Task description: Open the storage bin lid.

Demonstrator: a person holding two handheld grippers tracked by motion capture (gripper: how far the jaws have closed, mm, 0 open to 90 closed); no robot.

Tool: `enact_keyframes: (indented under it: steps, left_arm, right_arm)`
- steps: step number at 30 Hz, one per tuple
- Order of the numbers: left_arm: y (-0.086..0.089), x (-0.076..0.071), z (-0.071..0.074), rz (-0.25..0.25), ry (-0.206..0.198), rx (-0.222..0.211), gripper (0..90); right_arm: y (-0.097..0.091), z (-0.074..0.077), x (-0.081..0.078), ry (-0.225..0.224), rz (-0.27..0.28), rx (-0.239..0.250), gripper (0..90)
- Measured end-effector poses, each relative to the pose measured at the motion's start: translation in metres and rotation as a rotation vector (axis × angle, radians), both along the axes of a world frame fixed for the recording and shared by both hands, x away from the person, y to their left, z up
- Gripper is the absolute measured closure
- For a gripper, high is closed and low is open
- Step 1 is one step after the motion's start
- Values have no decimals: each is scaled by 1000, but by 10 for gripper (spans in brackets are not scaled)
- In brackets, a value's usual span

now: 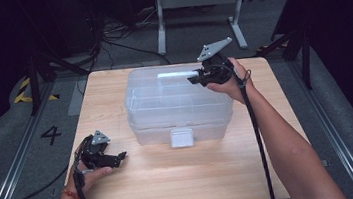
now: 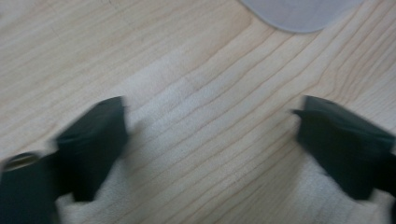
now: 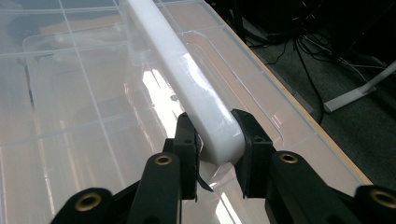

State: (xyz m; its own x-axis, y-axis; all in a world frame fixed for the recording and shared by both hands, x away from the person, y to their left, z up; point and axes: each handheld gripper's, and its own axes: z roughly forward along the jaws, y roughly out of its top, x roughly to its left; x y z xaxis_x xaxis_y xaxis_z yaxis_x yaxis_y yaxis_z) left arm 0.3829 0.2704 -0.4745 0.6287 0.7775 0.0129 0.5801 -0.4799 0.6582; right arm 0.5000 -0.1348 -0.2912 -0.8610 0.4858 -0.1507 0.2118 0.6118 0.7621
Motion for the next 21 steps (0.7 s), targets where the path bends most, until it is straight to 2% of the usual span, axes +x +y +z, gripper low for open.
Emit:
enact_keyframes:
  steps: [1, 3, 5, 7, 11, 12, 15, 17, 19, 21]
  left_arm:
    - [0, -1, 2, 1, -2, -3, 244]
    - [0, -2, 8, -10, -37, -10, 152]
    - [-2, -5, 14, -22, -72, -29, 281]
    - [-3, -6, 19, -27, -87, -41, 299]
    - [-13, -12, 38, -71, -162, -33, 419]
    - [-13, -12, 38, -71, -162, -33, 462]
    - [-21, -17, 49, -112, -186, -33, 577]
    - [-23, -19, 53, -110, -195, -28, 618]
    - [-23, -21, 55, -107, -195, -44, 670]
    - [-24, -21, 63, -119, -206, -49, 678]
  right_arm:
    - [0, 0, 0, 0, 0, -2, 733]
    - [0, 0, 1, 7, 1, 2, 733]
    - [0, 1, 2, 14, 1, 3, 733]
    - [0, 2, 3, 18, 2, -3, 733]
    - [0, 5, 5, 22, -6, -6, 731]
    - [0, 5, 5, 22, -6, -6, 731]
    - [0, 5, 7, 25, -5, -1, 732]
    - [0, 6, 7, 24, -8, -3, 731]
    - [1, 7, 8, 22, -9, -7, 731]
    - [1, 7, 8, 24, -10, -8, 731]
